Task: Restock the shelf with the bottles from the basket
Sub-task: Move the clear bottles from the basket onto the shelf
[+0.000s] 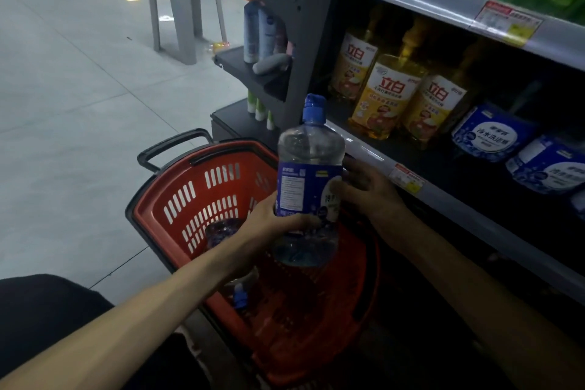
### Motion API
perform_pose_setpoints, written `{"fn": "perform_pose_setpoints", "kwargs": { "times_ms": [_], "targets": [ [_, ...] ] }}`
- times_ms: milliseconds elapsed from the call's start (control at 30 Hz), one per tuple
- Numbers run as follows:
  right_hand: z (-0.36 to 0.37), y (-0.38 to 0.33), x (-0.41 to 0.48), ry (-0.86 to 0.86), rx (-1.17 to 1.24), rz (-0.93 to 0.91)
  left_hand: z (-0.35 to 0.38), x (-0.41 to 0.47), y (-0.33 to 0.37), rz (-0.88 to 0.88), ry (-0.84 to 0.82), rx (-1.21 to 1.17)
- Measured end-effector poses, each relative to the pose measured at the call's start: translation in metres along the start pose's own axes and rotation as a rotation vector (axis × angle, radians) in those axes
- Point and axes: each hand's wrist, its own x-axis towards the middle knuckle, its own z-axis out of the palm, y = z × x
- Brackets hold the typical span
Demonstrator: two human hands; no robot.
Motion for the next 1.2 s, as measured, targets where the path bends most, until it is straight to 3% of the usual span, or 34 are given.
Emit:
{"fn": "perform_pose_setpoints", "kwargs": {
  "times_ms": [100, 333, 400, 500, 633, 767, 900, 1200],
  "targets": [
    [-0.007, 0.019, -0.012, -0.169, 0.115, 0.179, 0.007, -0.005, 0.012, -0.011, -0.049, -0.043],
    [-0.016, 0.023, -0.039, -0.341, 0.516, 0.261, 0.032, 0.014, 0.035, -0.138, -0.094, -0.160],
    [-0.019, 0.013, -0.049, -0.352, 0.426, 0.253, 0.038, 0.012, 0.041, -0.133, -0.184, -0.133],
    [-0.027, 0.005, -0.055, -0.329, 0.236, 0.214, 0.049, 0.030, 0.041, -0.174, -0.071, -0.152],
    [-0.040, 0.008, -0.066, -0.327, 0.119, 0.118, 0.060, 0.019, 0.031, -0.125, -0.101, -0.159],
    [-0.054, 0.019, -0.077, -0.207, -0.010, 0.010, 0.066, 0.002, 0.050, -0.031, -0.302, 0.153],
    [-0.071, 0.035, -0.081, -0.061, -0.038, -0.088, 0.075, 0.008, 0.055, -0.047, -0.289, 0.263],
    [-0.105, 0.051, -0.103, -0.045, -0.124, -0.160, 0.111, -0.003, 0.038, 0.058, -0.214, 0.254]
  ]
}}
